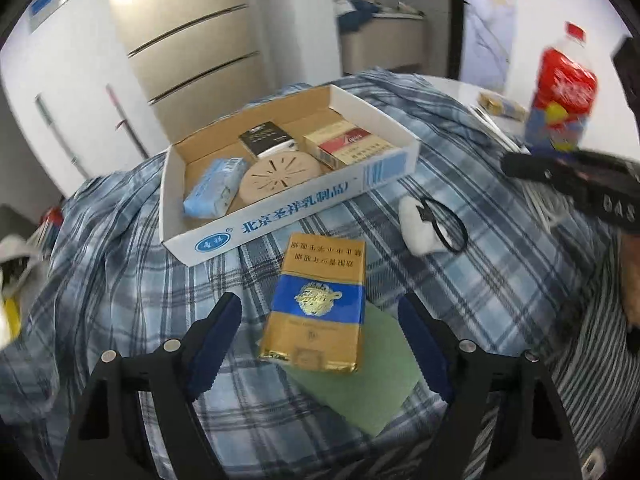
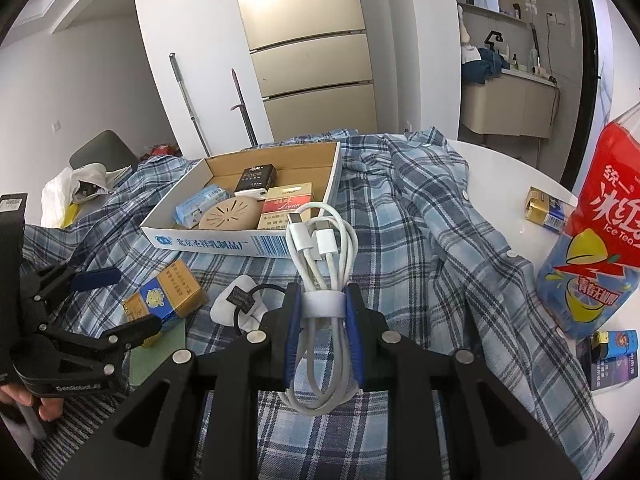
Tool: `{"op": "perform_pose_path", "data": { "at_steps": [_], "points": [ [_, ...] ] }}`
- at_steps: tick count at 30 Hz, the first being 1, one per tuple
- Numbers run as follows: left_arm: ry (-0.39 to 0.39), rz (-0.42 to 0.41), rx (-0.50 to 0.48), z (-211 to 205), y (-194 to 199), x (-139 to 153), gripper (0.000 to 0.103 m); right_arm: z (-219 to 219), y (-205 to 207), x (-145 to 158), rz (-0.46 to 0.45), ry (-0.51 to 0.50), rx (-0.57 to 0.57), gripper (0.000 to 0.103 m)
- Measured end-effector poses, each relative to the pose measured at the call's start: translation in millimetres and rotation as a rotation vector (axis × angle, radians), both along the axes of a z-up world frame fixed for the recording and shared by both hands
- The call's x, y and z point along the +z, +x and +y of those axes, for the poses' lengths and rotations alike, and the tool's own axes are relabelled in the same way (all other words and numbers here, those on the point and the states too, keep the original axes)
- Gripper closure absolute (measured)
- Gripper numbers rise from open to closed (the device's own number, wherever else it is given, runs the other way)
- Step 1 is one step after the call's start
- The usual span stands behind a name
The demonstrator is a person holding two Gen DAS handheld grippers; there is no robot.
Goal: Organize soft objects
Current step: 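Grasp the gold-and-blue cigarette pack with the left tool while the right tool holds the cable, then carry the gold pack with the left tool while the right tool carries the cable over the box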
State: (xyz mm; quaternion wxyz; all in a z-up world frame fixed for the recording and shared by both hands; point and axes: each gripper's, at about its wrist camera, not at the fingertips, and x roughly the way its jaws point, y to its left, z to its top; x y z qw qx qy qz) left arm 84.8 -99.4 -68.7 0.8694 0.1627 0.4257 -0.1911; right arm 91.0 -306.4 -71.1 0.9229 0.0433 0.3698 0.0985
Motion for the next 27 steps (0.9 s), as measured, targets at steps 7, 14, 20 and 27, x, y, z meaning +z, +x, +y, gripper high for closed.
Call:
{"op": "perform_pose_path", "data": {
  "at_steps": [7, 14, 20, 27],
  "points": [
    [-0.006, 0.075, -0.054, 4.4, 6.9, -11.5, 0.020, 2.3, 1.9, -1.2, 0.005, -0.004, 0.010, 0.082],
    [0.013, 0.094, -0.044, 4.2, 8.4, -20.6, 0.029, 2.6, 1.7, -2.3, 0.010, -0.004, 0.011, 0.082],
    [0.033, 0.080, -0.019, 5.1, 9.8, -22.0, 0.046, 2.9, 0.6, -1.5, 0.001, -0.010, 0.012, 0.082],
    [-0.041, -0.029, -0.014, 15.0, -4.1, -3.5, 0.049, 2.9, -0.2, -1.0, -0.006, -0.014, 0.017, 0.082]
  ]
}}
